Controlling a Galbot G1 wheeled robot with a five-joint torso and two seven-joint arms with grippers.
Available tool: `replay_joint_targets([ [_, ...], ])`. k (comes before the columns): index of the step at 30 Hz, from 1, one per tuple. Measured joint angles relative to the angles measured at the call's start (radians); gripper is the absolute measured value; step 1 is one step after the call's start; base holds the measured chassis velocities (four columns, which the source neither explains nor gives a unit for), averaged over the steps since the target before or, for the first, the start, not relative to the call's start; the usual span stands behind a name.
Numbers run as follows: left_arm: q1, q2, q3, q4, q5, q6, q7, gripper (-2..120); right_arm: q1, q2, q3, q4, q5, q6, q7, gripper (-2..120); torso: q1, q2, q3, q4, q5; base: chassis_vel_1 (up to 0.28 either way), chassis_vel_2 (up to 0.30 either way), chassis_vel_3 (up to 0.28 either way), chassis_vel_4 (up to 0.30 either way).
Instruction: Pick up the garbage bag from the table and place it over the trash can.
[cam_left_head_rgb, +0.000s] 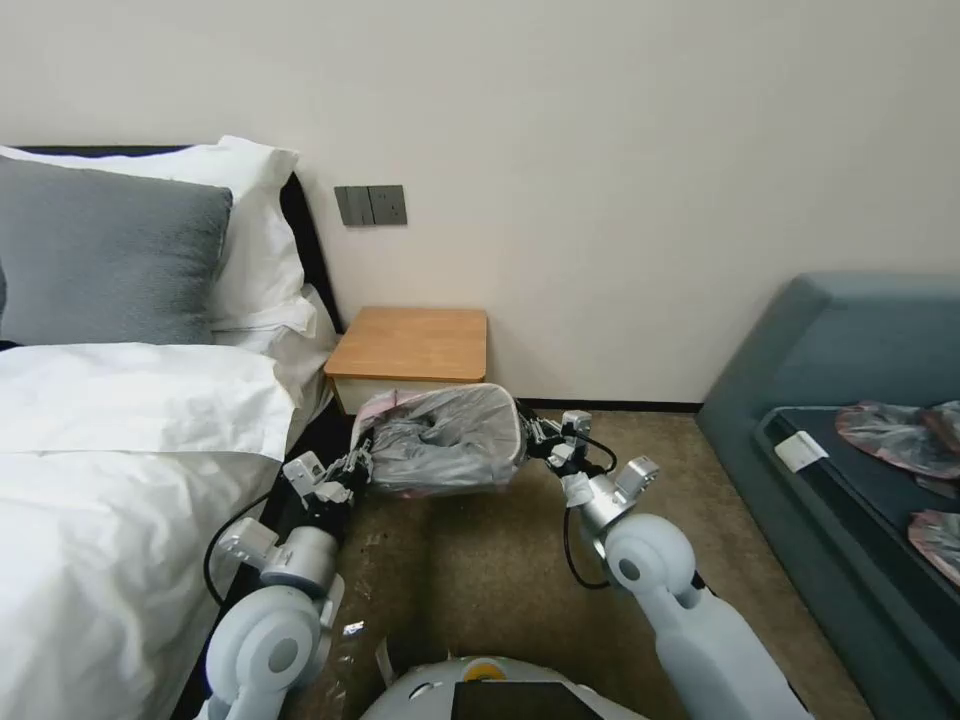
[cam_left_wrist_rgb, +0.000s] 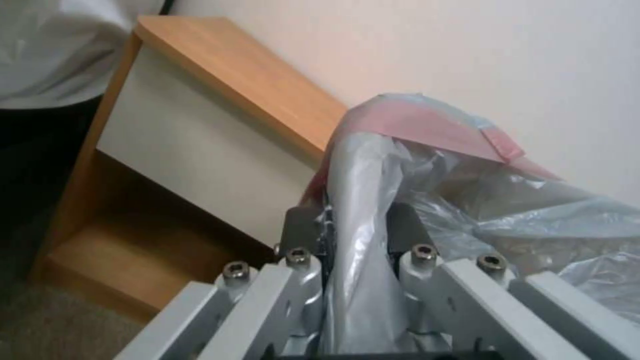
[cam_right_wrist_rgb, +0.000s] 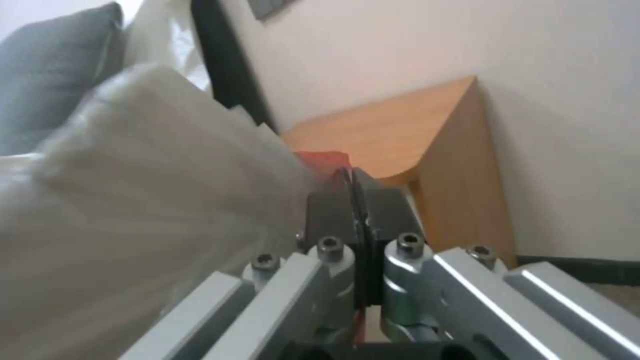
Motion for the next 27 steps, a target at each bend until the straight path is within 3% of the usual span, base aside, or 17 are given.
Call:
replay_joint_targets([
  [14, -0.019, 0.002, -0.01, -0.024, -0.127, 0.028, -0.021, 8, 0.001, -0.004, -0.001, -0.096, -0.221, 0.103, -0.134, 0, 0.0, 0.0, 0.0, -0.0001, 0.0, 0.0, 0.0, 0.0, 0.0],
  [27, -0.013, 0.007, -0.009, -0.014, -0.107, 0.055, 0.011, 8, 0.019, -0.043, 0.019, -0.13, -0.338, 0.14, -0.15, 0, 0.0, 0.0, 0.0, -0.0002, 0.0, 0.0, 0.0, 0.0, 0.0],
])
